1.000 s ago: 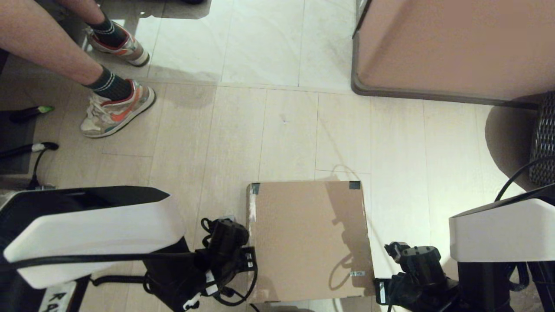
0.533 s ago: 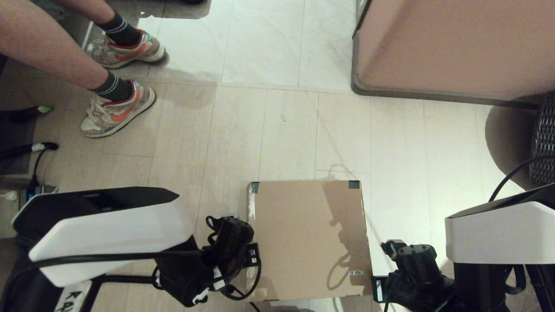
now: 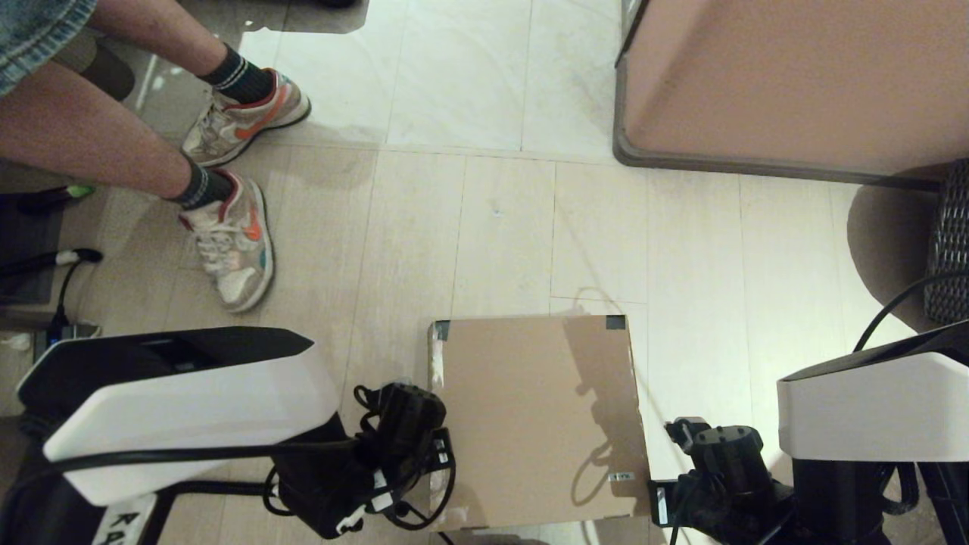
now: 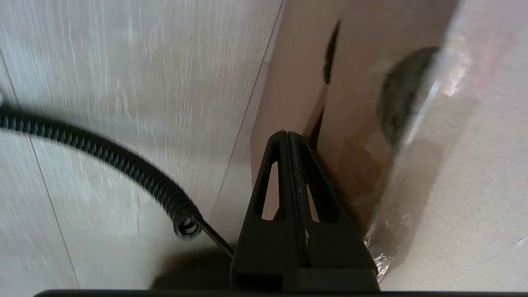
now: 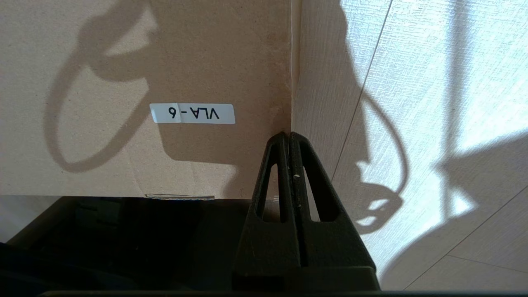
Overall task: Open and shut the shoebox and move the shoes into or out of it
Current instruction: Open the shoe box
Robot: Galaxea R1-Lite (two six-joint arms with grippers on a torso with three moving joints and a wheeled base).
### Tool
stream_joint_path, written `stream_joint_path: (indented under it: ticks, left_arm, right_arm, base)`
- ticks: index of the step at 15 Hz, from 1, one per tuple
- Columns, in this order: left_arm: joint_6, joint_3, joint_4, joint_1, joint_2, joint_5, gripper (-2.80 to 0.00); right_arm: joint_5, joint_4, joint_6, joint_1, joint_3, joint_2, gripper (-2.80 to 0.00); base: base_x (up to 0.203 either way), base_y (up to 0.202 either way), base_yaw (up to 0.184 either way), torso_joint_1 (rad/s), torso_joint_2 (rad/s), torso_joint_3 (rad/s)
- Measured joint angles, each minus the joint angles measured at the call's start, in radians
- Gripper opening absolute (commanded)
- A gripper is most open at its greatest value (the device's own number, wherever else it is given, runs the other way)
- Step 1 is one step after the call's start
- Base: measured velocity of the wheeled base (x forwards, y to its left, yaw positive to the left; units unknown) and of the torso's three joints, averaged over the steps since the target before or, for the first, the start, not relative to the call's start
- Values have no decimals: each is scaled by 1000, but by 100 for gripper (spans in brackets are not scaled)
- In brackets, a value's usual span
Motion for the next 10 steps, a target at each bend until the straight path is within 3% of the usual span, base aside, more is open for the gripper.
stream_joint_path:
  ticks: [6, 10]
  left_arm:
    - [-214, -162, 264, -40, -49, 6, -280]
    - [-224, -178, 278, -45, -63, -2, -280]
  right_arm:
    - [16, 8, 30, -8, 4, -39, -280]
    - [35, 16, 16, -123, 68, -124, -280]
  base:
    - [0, 0, 0, 0, 0, 0]
    - [0, 0, 0, 0, 0, 0]
